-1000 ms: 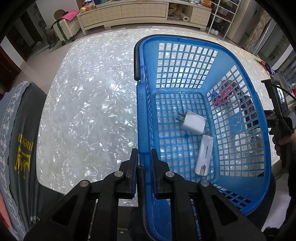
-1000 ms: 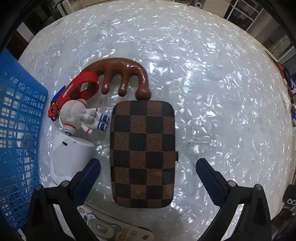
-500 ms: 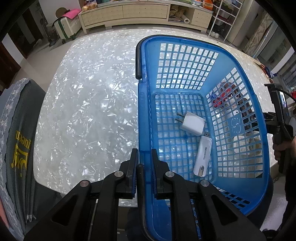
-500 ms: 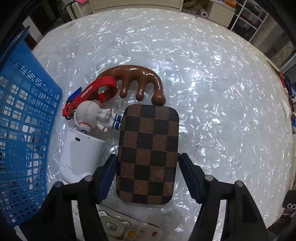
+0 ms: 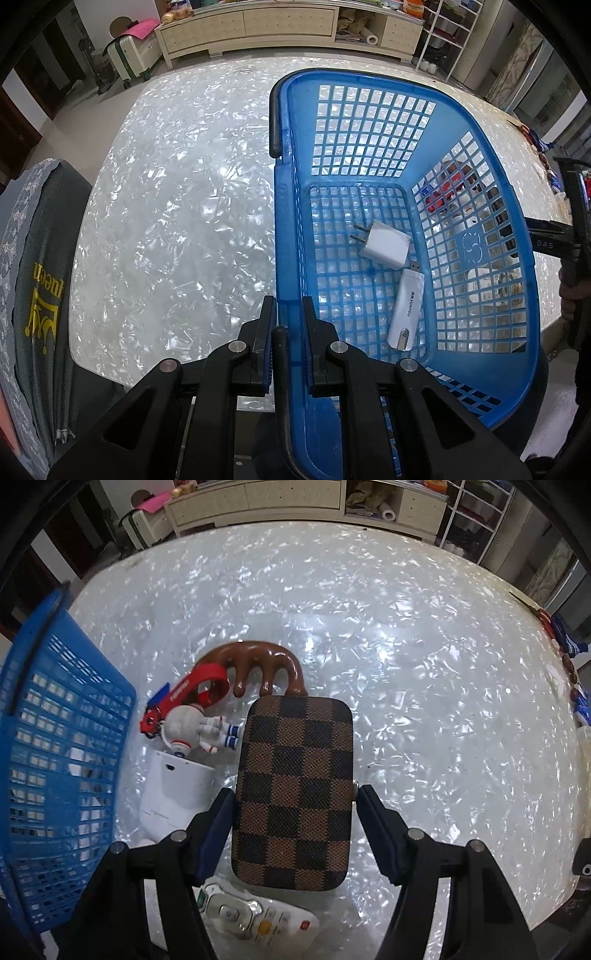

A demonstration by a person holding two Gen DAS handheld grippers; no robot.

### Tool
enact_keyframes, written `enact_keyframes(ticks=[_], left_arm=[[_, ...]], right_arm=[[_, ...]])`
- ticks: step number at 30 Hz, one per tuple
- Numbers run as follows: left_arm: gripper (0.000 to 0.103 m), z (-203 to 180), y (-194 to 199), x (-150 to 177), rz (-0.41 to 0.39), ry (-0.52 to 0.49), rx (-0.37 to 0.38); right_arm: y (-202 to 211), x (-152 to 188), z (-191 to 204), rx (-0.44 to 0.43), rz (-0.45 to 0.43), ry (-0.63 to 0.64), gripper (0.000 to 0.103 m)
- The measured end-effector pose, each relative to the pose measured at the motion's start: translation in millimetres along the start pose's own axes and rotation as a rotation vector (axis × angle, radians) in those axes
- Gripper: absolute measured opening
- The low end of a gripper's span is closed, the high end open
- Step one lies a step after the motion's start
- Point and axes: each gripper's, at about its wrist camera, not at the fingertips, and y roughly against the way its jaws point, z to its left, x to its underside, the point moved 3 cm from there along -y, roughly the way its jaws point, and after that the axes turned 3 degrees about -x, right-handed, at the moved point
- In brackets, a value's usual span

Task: Organize rigid objects
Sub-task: 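Close the right gripper on the brown checkered case, then carry the checkered case with the right gripper into the basket and release it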

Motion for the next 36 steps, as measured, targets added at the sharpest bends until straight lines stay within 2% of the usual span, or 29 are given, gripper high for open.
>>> enact_keyframes(ticks=[6, 15, 25, 36], left_arm=[[0.014, 0, 0, 0, 0.0, -0.001, 0.0], [0.014, -2, 0, 0, 0.0, 0.001, 0.0], [0.014, -1, 0, -1, 0.003, -0.004, -0.004], [0.014, 0, -1, 0, 0.0, 0.004, 0.006]], right_arm=[[29, -4, -5, 0.003, -0.035, -0.001, 0.065], [84, -5, 19, -0.029, -0.116, 0.031, 0.065], [138, -13, 90, -0.111, -0.2, 0.165, 0.065], [148, -14, 155, -0.175, -0.197, 0.308, 0.065]])
